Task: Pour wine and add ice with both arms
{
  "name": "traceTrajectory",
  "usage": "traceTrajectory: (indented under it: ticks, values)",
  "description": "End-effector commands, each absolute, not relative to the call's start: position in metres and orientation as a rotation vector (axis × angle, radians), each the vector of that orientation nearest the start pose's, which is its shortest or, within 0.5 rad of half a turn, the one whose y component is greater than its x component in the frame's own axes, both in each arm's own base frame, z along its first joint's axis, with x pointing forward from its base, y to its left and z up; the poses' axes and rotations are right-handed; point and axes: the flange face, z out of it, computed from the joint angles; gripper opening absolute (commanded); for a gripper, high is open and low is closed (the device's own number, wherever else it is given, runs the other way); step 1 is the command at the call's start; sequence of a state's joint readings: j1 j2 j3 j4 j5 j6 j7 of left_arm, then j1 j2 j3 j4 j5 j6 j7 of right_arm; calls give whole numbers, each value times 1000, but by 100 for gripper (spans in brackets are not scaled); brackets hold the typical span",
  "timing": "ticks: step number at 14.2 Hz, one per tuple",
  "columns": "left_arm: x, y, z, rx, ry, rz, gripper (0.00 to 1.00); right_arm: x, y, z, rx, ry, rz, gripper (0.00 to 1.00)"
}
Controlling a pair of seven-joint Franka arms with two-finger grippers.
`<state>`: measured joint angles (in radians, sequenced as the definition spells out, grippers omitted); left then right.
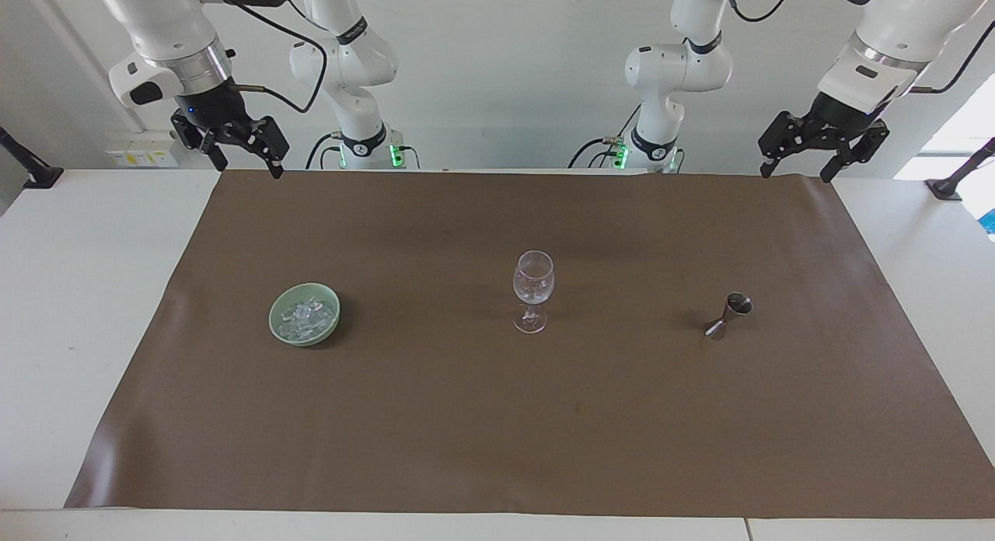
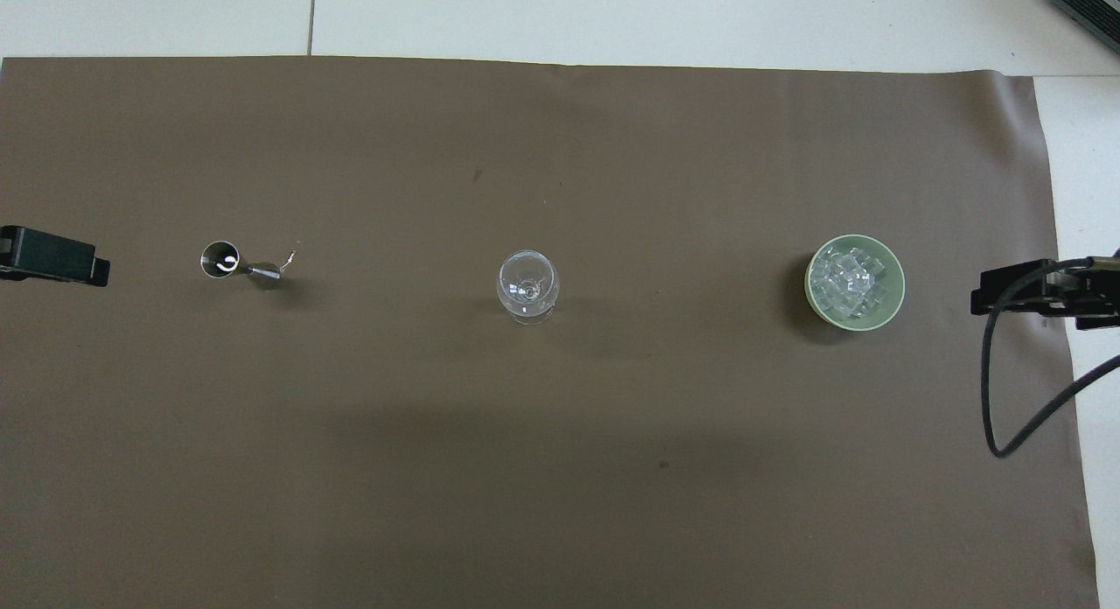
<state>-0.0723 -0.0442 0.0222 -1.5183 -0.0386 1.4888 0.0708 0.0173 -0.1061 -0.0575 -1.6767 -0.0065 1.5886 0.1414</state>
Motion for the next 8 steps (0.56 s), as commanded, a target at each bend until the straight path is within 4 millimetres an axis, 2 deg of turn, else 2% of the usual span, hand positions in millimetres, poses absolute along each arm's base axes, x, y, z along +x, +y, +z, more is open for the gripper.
traceTrajectory:
  ticks: [1, 3, 4, 8]
  values:
    - [532, -31, 669, -3152, 191, -22, 100, 541, -34, 614, -3112, 276, -12, 100]
    - [532, -31, 668, -3150, 191, -19, 100, 538, -37, 628, -3094, 304, -56, 100]
    - [532, -32, 669, -3150, 193, -22, 100, 534, -31, 632, -3105, 288, -73, 100]
    - [530, -34, 669, -3151, 203, -19, 100, 532, -30, 632, -3140, 277, -71, 100]
